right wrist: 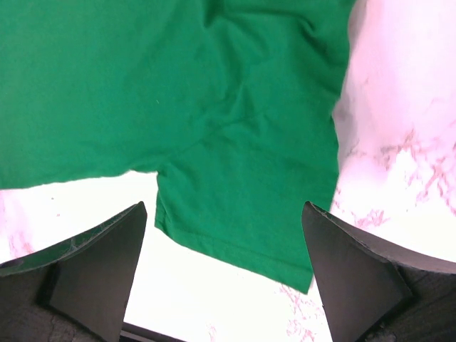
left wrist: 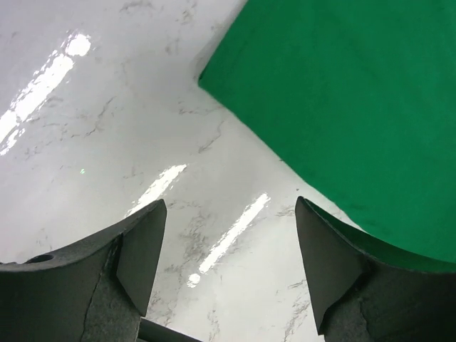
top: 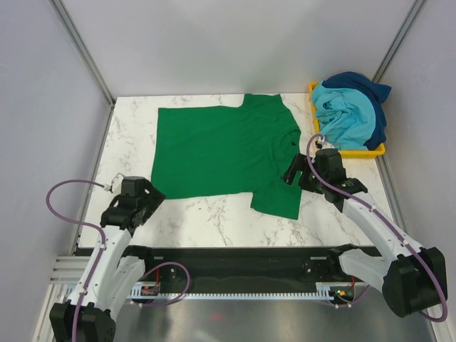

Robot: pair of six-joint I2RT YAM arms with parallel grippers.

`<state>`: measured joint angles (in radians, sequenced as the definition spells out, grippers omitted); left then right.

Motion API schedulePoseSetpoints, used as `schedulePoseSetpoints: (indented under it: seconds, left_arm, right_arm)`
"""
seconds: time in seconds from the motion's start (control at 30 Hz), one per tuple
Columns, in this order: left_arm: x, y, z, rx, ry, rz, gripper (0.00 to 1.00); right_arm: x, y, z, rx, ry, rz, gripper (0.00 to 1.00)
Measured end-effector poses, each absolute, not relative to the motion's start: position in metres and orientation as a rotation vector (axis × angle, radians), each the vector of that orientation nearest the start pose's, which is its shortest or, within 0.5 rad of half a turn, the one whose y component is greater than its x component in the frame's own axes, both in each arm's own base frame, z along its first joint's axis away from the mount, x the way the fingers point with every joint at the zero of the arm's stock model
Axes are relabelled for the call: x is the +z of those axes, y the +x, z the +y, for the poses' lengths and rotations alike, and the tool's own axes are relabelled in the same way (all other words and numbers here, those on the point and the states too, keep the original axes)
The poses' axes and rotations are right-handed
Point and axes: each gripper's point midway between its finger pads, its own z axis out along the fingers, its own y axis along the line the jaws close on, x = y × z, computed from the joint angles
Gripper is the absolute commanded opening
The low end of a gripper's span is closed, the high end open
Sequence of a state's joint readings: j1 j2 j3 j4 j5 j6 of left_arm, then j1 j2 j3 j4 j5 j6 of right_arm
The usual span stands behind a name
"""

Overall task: Fold and stack the t-shirts
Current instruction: Flatten the tshirt out, then fold the tshirt

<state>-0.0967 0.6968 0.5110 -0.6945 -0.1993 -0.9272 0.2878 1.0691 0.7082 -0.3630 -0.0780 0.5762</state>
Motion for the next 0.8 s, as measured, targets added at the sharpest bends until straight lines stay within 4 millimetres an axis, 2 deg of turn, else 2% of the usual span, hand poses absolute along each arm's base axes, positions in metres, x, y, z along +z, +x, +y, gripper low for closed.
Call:
schedulePoseSetpoints:
  seconds: [0.17, 0.33, 0.57, 0.8]
  left_arm:
    - [0.063, 0.203, -0.017, -0.149, -1.145, 2.272, 0.80]
    - [0.041, 0.198, -0.015, -0.107, -1.165, 2.311, 0.76]
    - [0.040, 0.218, -0.010, -0.099, -1.162, 2.252, 0.71]
    - [0.023, 0.229, -0.001, -0.037, -1.210, 2.266, 0.67]
  right_arm:
    - [0.114, 0.268, 0.119, 0.532, 0.314, 2.352, 0.98]
    - [0.107, 0.264, 0.120, 0.545, 0.308, 2.367, 0.98]
    - [0.105, 0.265, 0.121, 0.545, 0.287, 2.369, 0.98]
    - [0.092, 0.263, 0.121, 0.533, 0.284, 2.404, 0.98]
